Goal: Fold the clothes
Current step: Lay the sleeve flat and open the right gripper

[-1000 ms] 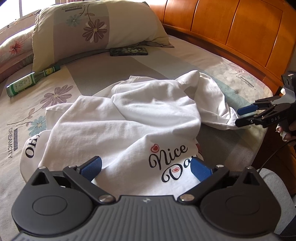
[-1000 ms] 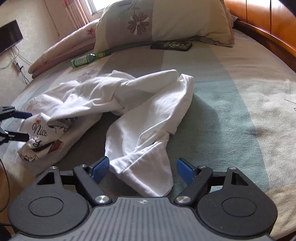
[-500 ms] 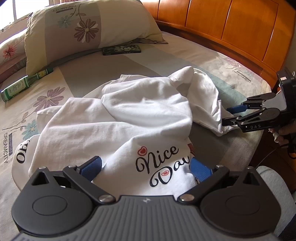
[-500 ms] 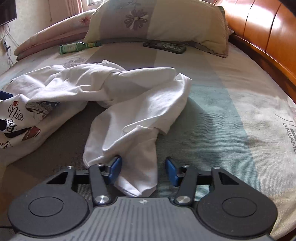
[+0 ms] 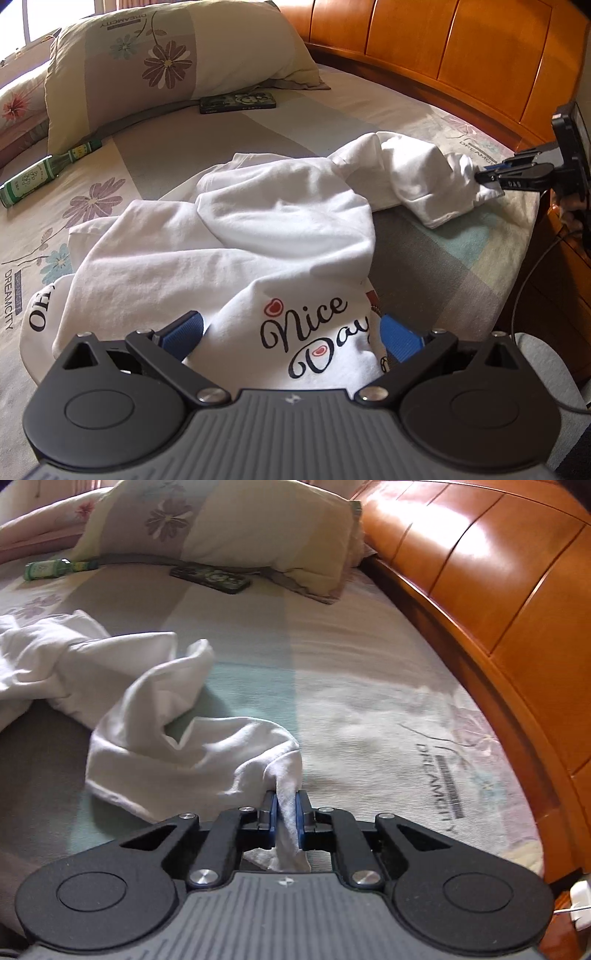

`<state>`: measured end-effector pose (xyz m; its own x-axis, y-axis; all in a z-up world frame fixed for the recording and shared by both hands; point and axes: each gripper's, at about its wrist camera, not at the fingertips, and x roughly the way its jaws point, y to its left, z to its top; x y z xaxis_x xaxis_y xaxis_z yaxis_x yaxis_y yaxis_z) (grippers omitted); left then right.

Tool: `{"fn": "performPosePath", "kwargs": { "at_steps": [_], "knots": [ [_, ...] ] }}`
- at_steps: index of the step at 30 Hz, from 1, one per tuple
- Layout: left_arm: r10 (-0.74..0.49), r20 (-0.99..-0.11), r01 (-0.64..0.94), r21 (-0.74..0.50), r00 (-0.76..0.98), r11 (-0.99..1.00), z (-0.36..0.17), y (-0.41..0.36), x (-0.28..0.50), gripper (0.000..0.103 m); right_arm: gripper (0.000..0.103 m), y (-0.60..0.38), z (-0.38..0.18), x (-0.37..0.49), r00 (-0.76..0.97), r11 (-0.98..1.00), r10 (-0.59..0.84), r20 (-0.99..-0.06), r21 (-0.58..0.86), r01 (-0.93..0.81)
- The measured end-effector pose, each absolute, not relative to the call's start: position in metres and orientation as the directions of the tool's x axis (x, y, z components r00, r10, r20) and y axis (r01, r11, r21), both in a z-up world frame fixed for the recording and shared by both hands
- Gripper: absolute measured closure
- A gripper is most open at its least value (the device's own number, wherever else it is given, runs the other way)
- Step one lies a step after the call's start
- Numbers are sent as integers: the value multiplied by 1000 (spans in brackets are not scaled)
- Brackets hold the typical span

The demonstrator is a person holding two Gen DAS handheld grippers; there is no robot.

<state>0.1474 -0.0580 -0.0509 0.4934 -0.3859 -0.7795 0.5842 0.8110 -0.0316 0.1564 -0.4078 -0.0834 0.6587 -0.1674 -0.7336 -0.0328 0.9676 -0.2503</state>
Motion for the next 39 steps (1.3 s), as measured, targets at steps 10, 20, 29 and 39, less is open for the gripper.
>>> {"fn": "performPosePath", "kwargs": {
  "at_steps": [10, 20, 29, 39],
  "knots": [
    [-367, -785, 564, -28, 498, 825, -53, -58, 153, 2, 91, -477, -74, 219, 625, 890, -405, -667, -443, 105],
    [-340, -795, 548, -12, 502, 837, -53, -59, 161, 2, 91, -530, -77, 259, 552, 812, -557, -621, -546, 205],
    [-328, -792, 532, -5, 515, 847, -50, -54, 161, 2, 51, -541, -74, 251, 520, 874, -486, -702, -381, 302],
    [-346, -763, 502, -33, 546, 864, -40, -30, 135, 2, 25, -428, -47, 195, 655, 995, -100, -749, -93, 46]
  ]
}}
